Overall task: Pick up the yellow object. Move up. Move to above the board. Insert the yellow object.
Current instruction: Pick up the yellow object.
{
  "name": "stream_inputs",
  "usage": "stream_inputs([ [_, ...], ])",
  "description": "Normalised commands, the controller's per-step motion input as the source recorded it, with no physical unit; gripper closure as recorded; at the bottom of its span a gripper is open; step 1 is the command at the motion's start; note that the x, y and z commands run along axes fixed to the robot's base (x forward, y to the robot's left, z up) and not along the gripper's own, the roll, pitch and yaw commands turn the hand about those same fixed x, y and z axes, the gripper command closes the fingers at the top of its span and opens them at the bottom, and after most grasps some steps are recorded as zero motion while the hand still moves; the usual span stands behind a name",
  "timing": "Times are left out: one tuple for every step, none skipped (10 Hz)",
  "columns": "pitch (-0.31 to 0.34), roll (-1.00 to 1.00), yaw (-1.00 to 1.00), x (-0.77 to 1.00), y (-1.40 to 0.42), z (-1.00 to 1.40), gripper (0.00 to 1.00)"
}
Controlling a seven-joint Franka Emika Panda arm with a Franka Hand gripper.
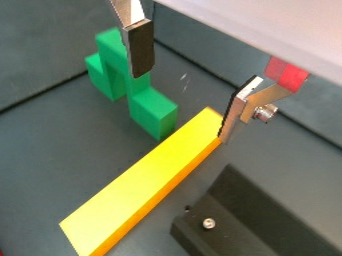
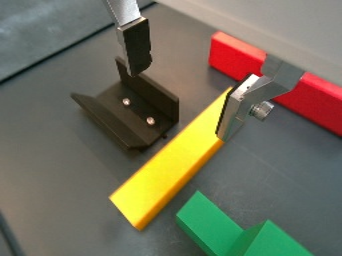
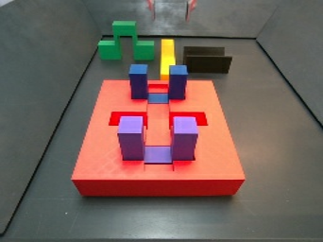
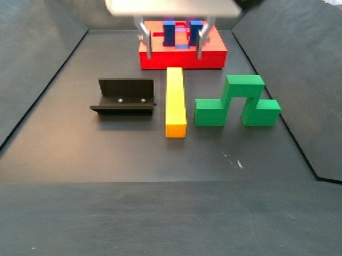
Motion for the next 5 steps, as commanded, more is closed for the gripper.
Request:
stream_inputs([
  [-0.234, 0.00, 0.00, -0.10, -0.11, -0.81, 0.00],
  [-0.254, -0.01, 0.00, -0.01, -0.09, -0.75, 0.00],
  [-0.254, -0.06, 0.00, 0.00, -0.01, -0.68, 0.00],
  [-0.204, -0.15, 0.00, 0.10, 0.00, -0.58, 0.00],
  [-0.146, -0.18, -0.02, 0.19, 0.01, -0.48, 0.00],
])
